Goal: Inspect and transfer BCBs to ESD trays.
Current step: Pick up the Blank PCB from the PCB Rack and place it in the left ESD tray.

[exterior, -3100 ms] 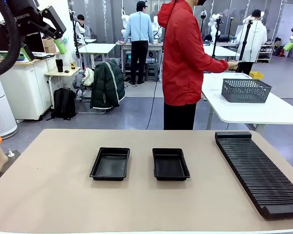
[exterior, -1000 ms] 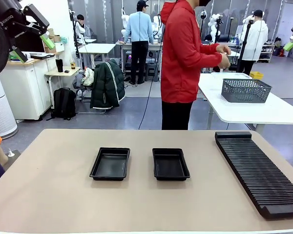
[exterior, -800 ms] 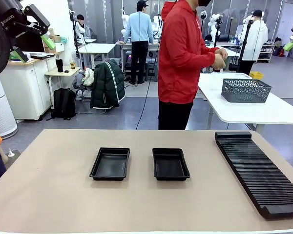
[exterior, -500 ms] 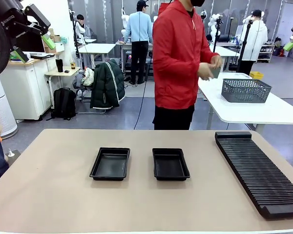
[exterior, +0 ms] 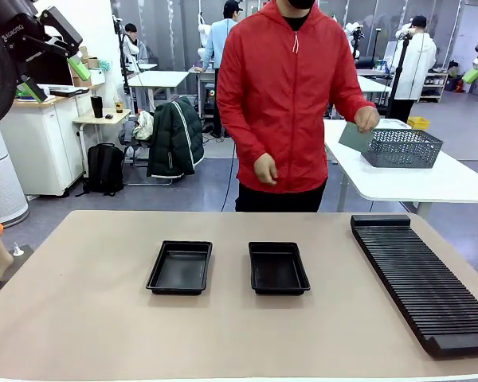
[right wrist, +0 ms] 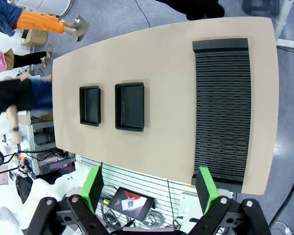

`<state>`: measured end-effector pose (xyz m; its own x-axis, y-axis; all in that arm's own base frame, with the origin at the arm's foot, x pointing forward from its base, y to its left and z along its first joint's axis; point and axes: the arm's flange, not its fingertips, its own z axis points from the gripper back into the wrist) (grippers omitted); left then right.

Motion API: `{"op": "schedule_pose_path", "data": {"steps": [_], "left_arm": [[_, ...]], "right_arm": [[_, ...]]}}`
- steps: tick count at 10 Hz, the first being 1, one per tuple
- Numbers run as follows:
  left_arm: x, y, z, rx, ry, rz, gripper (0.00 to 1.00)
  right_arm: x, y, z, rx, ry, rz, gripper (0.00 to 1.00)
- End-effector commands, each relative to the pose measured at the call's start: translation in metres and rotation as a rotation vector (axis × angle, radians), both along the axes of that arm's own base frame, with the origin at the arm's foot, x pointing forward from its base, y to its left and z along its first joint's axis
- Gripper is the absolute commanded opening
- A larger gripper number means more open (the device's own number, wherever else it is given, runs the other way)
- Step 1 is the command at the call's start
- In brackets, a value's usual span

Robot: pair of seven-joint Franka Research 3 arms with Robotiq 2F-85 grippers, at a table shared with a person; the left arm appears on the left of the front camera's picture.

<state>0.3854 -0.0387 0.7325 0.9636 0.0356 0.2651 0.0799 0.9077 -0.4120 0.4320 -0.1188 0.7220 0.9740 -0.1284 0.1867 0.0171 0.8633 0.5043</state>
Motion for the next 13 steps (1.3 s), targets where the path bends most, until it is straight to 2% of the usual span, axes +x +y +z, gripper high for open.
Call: {"op": "schedule_pose_path", "data": {"steps": [1,13], "left_arm": [[0.0007,0.0008,-0.0008,-0.004,-0.004,0.001,1.00],[0.0007,0.0008,-0.0008,-0.004,-0.004,0.001,1.00]], "right_arm": [[-0.0013,0.0004,-0.0014,0.006,0.000,0.002,1.00],[-0.0013,0.0004,-0.0014,0.006,0.000,0.002,1.00]]}}
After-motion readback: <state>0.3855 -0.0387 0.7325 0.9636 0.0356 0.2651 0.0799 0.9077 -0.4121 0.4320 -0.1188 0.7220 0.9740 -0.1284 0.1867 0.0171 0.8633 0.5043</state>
